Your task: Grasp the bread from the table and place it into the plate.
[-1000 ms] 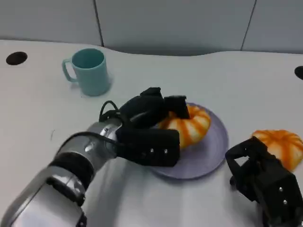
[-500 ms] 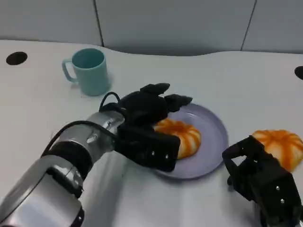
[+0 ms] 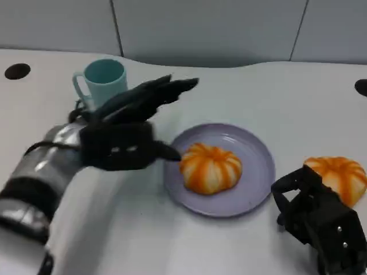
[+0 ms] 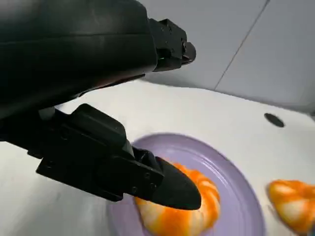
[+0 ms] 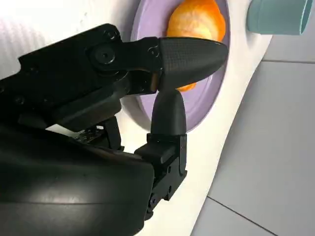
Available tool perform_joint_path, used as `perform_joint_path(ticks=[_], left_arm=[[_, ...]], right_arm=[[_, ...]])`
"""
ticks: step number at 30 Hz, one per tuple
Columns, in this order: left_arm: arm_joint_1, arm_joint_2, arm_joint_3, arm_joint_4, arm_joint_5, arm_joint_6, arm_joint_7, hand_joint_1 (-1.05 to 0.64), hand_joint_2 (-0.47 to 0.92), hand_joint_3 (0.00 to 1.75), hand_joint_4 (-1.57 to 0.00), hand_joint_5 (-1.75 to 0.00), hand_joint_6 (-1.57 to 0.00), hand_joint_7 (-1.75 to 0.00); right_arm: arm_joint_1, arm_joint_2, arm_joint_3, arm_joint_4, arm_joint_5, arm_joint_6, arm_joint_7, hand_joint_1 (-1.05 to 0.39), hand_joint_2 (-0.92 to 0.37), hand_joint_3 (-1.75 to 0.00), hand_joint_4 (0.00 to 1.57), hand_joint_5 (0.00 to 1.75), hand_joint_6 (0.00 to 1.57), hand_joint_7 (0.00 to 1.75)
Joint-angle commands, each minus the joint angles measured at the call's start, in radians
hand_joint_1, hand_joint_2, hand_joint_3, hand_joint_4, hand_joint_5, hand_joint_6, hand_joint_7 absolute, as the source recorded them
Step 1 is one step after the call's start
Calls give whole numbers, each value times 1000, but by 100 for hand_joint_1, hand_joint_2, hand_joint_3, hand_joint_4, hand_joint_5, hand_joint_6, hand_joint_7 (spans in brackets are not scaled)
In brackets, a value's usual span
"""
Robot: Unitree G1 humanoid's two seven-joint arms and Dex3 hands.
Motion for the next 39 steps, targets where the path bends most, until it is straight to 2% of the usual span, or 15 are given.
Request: perform_joint_path(ticks=[1,4,9,12,15,16,17,18,19,20,22,24,29,35,39], left_arm=[[125,61,86,-124,-152,13,-156,-92,92,18,0,0,0,0],[258,87,156,-250,-302,62,-279,-94,92,18,0,0,0,0],[422,77,253,-398,-502,175,-409,-98,92,21,0,0,0,0],[510,46,317,-428,-571,159,-399,-88,92,22,-12,-6,-16,-6],[572,12,354,-466,-597,184,-364,-84,92,20,-33,-17,-37,-13],[588,3,363,-477,-598,190,-353,-82,92,19,-48,-25,-47,-18],[610,-14,380,-485,-622,200,-352,-78,92,17,-54,-35,-53,-21],[626,-27,393,-492,-639,210,-353,-73,92,15,-50,-66,-56,-30],[652,-35,404,-505,-655,234,-355,-70,92,13,-45,-86,-58,-36],[670,-39,412,-517,-664,254,-356,-63,92,12,-31,-126,-48,-66],[709,-44,422,-555,-676,307,-351,-55,92,10,-21,-161,-32,-114],[755,-52,424,-613,-664,362,-313,-48,92,7,-26,-171,-28,-141],[814,-69,425,-696,-668,472,-268,-33,92,8,-38,-175,-28,-165],[856,-99,448,-738,-688,544,-245,-32,92,6,-54,-175,-38,-173],[870,-112,454,-720,-671,526,-241,-33,92,7,-59,-175,-41,-175]], right_arm=[[-3,-18,-14,7,12,-13,1,-27,-92,-45,61,175,38,166],[-2,-16,-14,-3,10,9,1,-29,-92,-46,61,175,37,165],[3,-10,-13,-7,11,7,-2,-29,-92,-45,61,175,38,165],[8,-7,-13,-15,16,9,5,-28,-92,-45,59,175,38,166],[10,-7,-14,-17,19,7,6,-28,-92,-45,58,175,38,167],[9,-7,-15,-15,18,4,5,-28,-92,-44,60,175,38,167],[8,-9,-14,-11,13,-1,1,-28,-92,-44,60,175,38,167],[8,-11,-14,-9,9,-4,-2,-27,-92,-44,61,175,38,167],[8,-11,-12,-17,3,11,-5,-27,-92,-43,61,175,38,166],[9,-10,-11,-23,-1,22,-7,-28,-92,-44,62,175,38,165],[13,-7,-10,-47,1,57,-3,-28,-92,-44,61,175,37,164],[13,-8,-10,-52,3,60,0,-27,-92,-45,61,175,37,163],[12,-7,-13,-50,13,61,5,-27,-92,-45,61,175,37,162],[12,-10,-14,-44,10,50,1,-27,-92,-44,61,175,38,162],[11,-21,-16,-45,8,55,8,-28,-92,-44,62,175,39,163]])
